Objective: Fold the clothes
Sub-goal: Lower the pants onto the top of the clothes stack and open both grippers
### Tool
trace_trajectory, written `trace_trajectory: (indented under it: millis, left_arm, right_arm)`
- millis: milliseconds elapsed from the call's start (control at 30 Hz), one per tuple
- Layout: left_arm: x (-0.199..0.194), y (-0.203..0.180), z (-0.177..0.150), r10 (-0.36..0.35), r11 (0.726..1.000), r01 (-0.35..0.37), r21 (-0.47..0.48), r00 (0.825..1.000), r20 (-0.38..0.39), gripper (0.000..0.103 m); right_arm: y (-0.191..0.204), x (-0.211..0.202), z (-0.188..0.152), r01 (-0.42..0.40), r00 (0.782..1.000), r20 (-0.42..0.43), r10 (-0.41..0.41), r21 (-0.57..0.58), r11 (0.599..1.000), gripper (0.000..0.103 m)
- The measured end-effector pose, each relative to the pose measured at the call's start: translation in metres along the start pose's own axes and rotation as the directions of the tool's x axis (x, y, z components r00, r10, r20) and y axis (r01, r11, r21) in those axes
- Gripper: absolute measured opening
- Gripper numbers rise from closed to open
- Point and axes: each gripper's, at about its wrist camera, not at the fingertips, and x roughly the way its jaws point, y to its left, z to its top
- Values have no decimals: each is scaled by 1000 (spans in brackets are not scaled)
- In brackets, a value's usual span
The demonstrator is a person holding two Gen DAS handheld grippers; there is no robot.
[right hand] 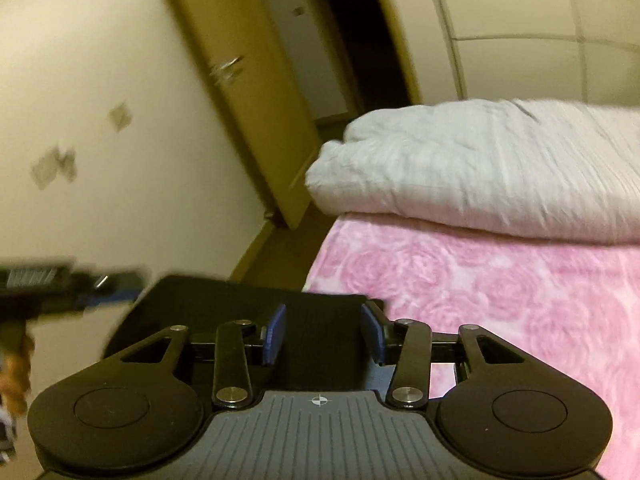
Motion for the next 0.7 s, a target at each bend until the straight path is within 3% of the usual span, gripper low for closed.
trace_trajectory:
  millis: [67,133,433,567,700]
  left_arm:
    - [27,-4,-7,89,994,-85,72,995,-54,20]
    - [43,2,-17,118,990,-113,87,991,-57,20]
    - [64,31,-23,86,996,-85,16,995,-42,18]
    - [33,26,-22,66,998,-66,-3,998,4,18]
    - [-12,18,-31,56,998,-55,-20,997,56,17]
  right_arm:
    - [11,27,-15,47,998,-33,-49,-63,997,44]
    - [10,42,-22,53,997,-61,-57,-68,996,43]
    - [-5,72,-20,43,986,-159,-49,-41,998,43]
    - [-15,55,-11,12,990,-141,-9,20,1000,43]
    - [-18,9,-3,-42,996,-72,47,66,997,43]
